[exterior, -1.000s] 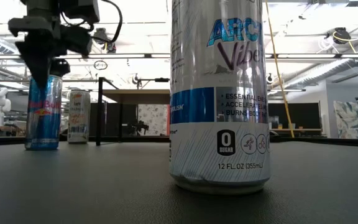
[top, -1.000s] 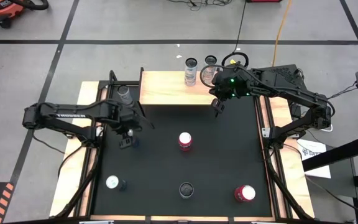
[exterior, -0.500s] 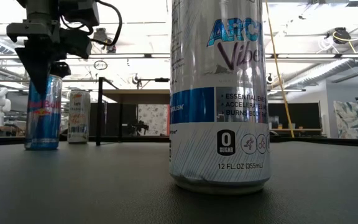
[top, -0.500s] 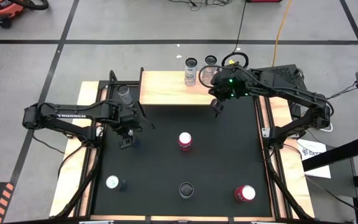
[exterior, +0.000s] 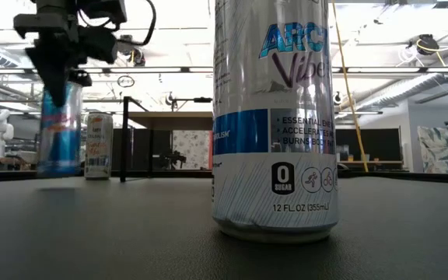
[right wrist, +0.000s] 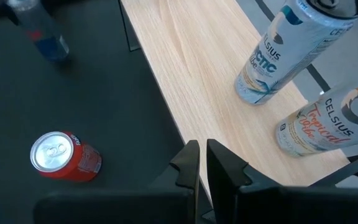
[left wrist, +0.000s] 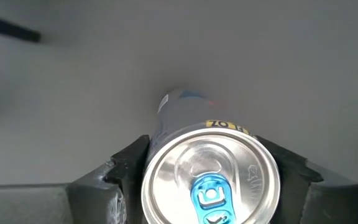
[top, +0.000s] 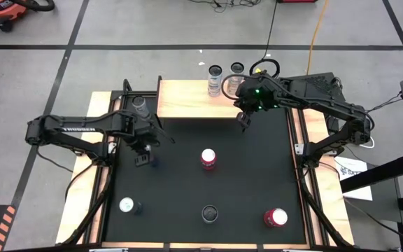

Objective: Place canned beverage on shelf
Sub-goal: Put the top blue soda can on the shelf

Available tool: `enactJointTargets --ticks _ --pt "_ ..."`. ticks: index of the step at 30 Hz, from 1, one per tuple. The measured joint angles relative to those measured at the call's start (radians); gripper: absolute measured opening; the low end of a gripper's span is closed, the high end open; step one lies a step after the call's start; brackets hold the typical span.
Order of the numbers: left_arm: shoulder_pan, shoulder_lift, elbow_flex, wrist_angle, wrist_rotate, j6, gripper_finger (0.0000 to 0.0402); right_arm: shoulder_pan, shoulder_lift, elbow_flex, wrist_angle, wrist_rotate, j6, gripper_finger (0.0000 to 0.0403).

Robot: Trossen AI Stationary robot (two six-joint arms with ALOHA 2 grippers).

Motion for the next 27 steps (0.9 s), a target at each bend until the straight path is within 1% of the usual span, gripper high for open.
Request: enactJointTargets --ticks 5,9,12,16,20,27 --pt "0.013 0.0 0.08 -0.015 0.0 0.0 0.0232 0.0 0.0 0.0 0.0 0.0 -0.02 0.0013" --pt "0.033 0.008 0.163 -0.107 -0.013 0.0 0.0232 0.0 0.0 0.0 -0.007 0.0 -0.027 0.0013" --pt "0.054 0.031 0.241 -0.165 -0.049 0.008 0.0233 0.0 0.0 0.0 -0.02 0.0 -0.04 0.0013" --pt "0.086 0.098 0.366 -0.223 -0.072 0.042 0.0233 0.0 0.0 0.0 -0.027 0.0 -0.057 0.0013" --pt "0.122 0.185 0.499 -0.284 -0.074 0.115 0.0233 0.0 0.0 0.0 -0.031 0.0 -0.057 0.0013" --pt "0.188 0.337 0.712 -0.327 -0.075 0.238 0.0233 0.0 0.0 0.0 -0.046 0.0 -0.055 0.0013"
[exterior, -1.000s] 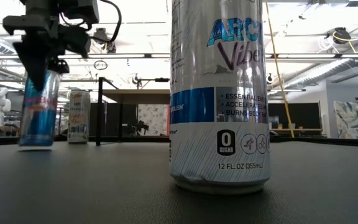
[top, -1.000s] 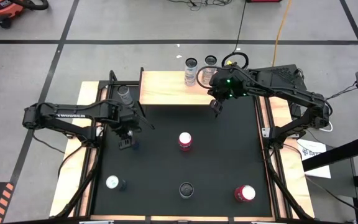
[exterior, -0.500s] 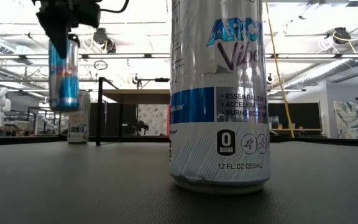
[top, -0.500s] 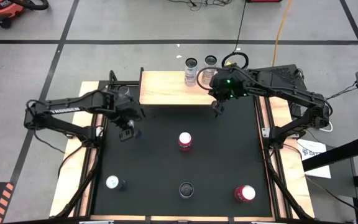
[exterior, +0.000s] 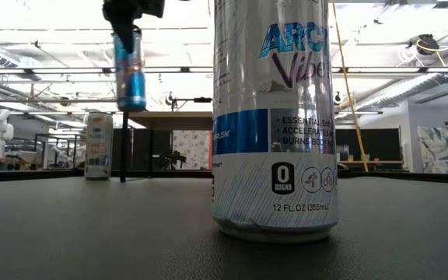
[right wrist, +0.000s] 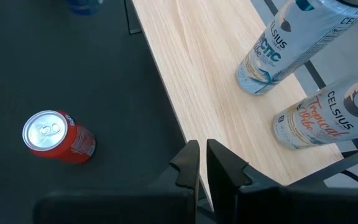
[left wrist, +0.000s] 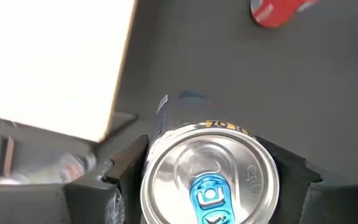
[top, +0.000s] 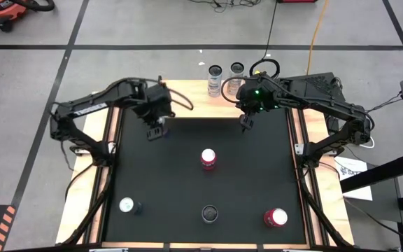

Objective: Place canned beverage on shelf
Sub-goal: Put the top blue soda can on the shelf

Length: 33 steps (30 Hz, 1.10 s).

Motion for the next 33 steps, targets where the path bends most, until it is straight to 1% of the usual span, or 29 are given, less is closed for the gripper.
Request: enactJointTargets --ticks 8,13,20,27,33 --pt "0.085 0.139 0.226 -0.066 0.0 0.162 0.0233 0.0 0.0 0.0 0.0 0.0 0.023 0.0013" --pt "0.131 0.187 0.32 -0.067 0.0 0.244 0.0233 0.0 0.0 0.0 0.0 0.0 0.037 0.0013" --pt "0.198 0.246 0.396 -0.043 -0.003 0.342 0.0233 0.0 0.0 0.0 0.003 0.0 0.054 0.0013" --pt "0.244 0.3 0.448 -0.042 0.0 0.347 0.0233 0.0 0.0 0.0 0.003 0.0 0.081 0.0013" --pt "0.271 0.346 0.452 -0.04 0.005 0.37 0.0233 0.0 0.0 0.0 0.003 0.0 0.1 0.0013"
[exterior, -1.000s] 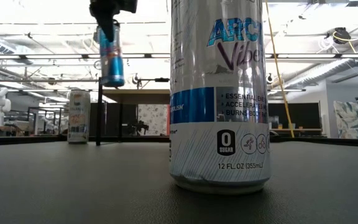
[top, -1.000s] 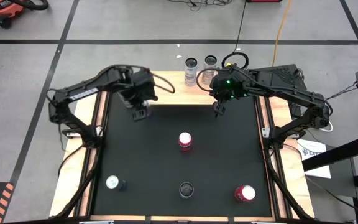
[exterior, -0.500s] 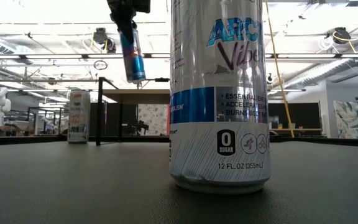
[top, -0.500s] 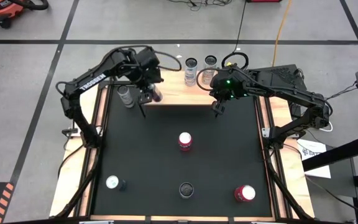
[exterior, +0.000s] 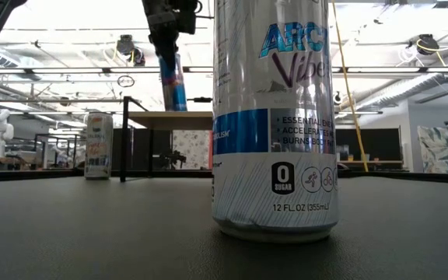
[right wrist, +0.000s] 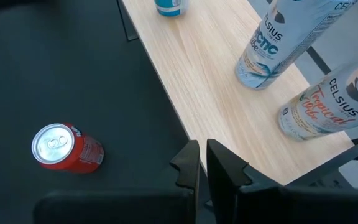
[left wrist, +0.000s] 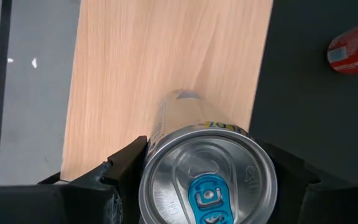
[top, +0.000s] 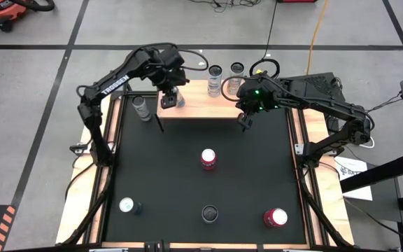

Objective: Place canned beverage on shelf
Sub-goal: Put the top blue soda can on the shelf

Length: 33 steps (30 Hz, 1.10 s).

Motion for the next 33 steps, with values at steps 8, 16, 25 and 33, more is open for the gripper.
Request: enactJointTargets --ticks 8,16,25,33 --pt "0.013 0.016 0.002 0.011 0.009 0.0 0.0233 0.0 0.0 0.0 -0.001 0.0 0.014 0.0013" --pt "0.01 0.018 0.002 0.009 0.008 0.036 0.0233 0.0 0.0 0.0 -0.001 0.0 0.008 0.0013" --pt "-0.014 0.021 0.0 0.009 -0.018 0.049 0.027 0.0 0.0 0.0 0.0 0.0 0.006 0.0013" --pt "-0.015 0.022 -0.003 0.017 -0.049 0.046 0.03 0.0 0.0 0.0 -0.001 0.0 0.003 0.0013"
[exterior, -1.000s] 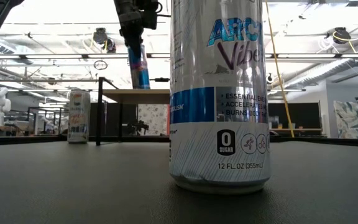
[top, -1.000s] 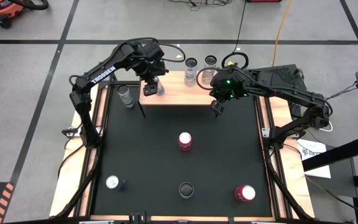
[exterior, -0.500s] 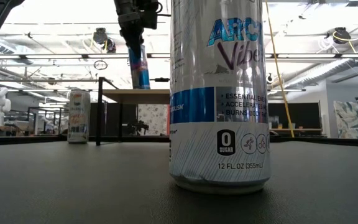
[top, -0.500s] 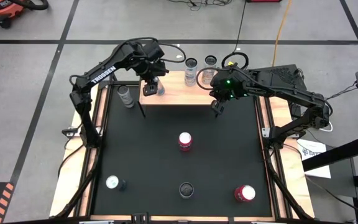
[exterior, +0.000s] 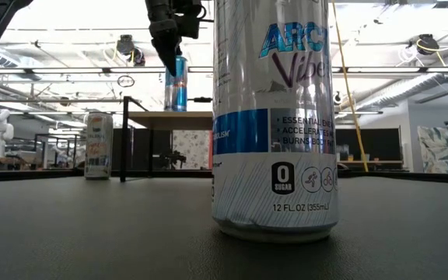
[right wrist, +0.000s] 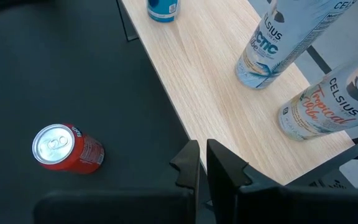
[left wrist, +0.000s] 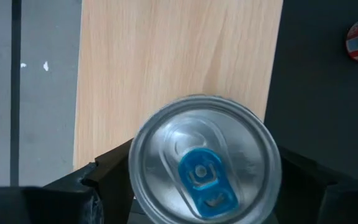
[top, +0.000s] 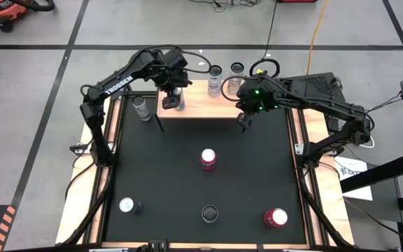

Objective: Place canned beverage on shelf
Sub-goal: Put the top blue soda can on the shelf

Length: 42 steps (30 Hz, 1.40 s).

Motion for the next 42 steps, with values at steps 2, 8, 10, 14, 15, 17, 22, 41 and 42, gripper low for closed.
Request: enactJointTargets --ticks 2,8,10,14,15,17,22,41,42 --pt "0.0 0.0 0.0 0.006 -0.01 0.0 0.0301 0.0 0.0 0.0 0.0 0.0 -0.004 0.0013" --pt "0.0 0.0 0.0 0.013 -0.06 0.0 0.0301 0.0 0.0 0.0 0.0 0.0 -0.004 0.0013" --pt "0.0 -0.003 0.0 0.013 -0.072 0.0 0.0301 0.0 0.0 0.0 0.0 0.0 -0.004 0.0013" --pt "0.0 -0.005 0.007 0.018 -0.075 0.0 0.0302 0.0 0.0 0.0 0.0 0.0 -0.004 0.0013" --pt "0.0 -0.005 0.015 0.018 -0.075 0.0 0.0302 0.0 0.0 0.0 0.0 0.0 -0.004 0.0013" --pt "0.0 -0.005 0.035 0.018 -0.076 0.0 0.0302 0.0 0.0 0.0 0.0 0.0 0.001 0.0013" --pt "0.0 -0.006 0.111 -0.018 -0.085 -0.051 0.0302 0.0 0.0 0.0 -0.001 -0.001 0.003 0.0013" --pt "-0.006 -0.008 0.137 -0.11 -0.087 -0.158 0.0302 0.0 0.0 0.0 -0.037 -0.003 0.004 0.0013" --pt "-0.006 -0.012 0.137 -0.11 -0.087 -0.159 0.0302 0.0 0.0 0.0 -0.038 -0.003 0.004 0.0013"
